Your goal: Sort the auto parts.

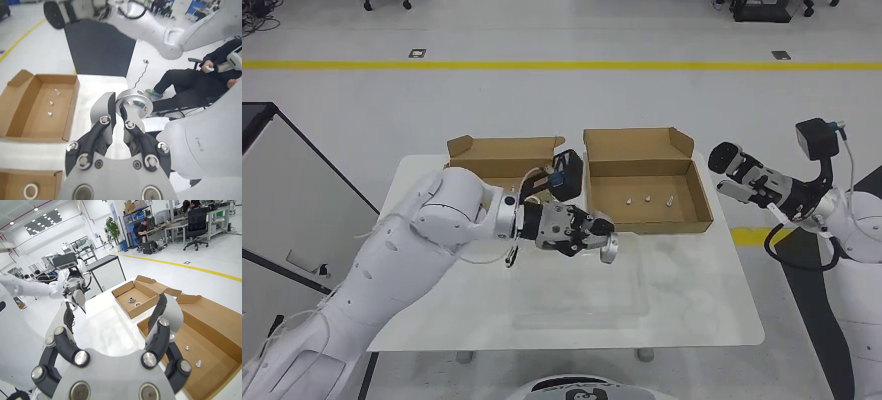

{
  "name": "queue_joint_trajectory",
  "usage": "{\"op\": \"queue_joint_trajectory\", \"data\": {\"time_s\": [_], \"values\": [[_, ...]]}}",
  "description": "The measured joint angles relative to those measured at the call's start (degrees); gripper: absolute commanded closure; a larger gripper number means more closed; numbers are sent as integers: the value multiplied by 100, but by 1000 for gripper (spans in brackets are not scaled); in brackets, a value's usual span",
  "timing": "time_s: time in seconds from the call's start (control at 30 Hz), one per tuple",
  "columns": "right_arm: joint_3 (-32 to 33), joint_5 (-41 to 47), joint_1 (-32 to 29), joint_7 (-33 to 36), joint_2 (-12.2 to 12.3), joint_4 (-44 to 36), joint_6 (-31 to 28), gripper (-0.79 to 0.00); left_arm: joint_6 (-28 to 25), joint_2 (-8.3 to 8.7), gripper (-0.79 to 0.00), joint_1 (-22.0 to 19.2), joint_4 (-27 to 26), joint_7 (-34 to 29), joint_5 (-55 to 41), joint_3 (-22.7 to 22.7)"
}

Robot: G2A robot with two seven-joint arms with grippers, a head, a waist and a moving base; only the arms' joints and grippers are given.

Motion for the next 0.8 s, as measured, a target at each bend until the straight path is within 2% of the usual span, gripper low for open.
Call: {"op": "queue_joint_trajectory", "data": {"time_s": [0.1, 0.2, 0.5, 0.7, 0.8], "values": [[0, 0, 0, 0, 0, 0, 0, -785, -742, 27, 0, 200, 29, 495, -298, -210], [0, 0, 0, 0, 0, 0, 0, -785, -1200, 37, 0, 300, 71, 881, -511, -356], [0, 0, 0, 0, 0, 0, 0, -785, -1192, -53, 0, 325, -73, 1905, -1074, -490], [0, 0, 0, 0, 0, 0, 0, -785, -1193, -148, 0, 175, 4, 1929, -1392, -418], [0, 0, 0, 0, 0, 0, 0, -785, -1193, -151, 0, 123, 185, 1639, -1204, -436]]}}
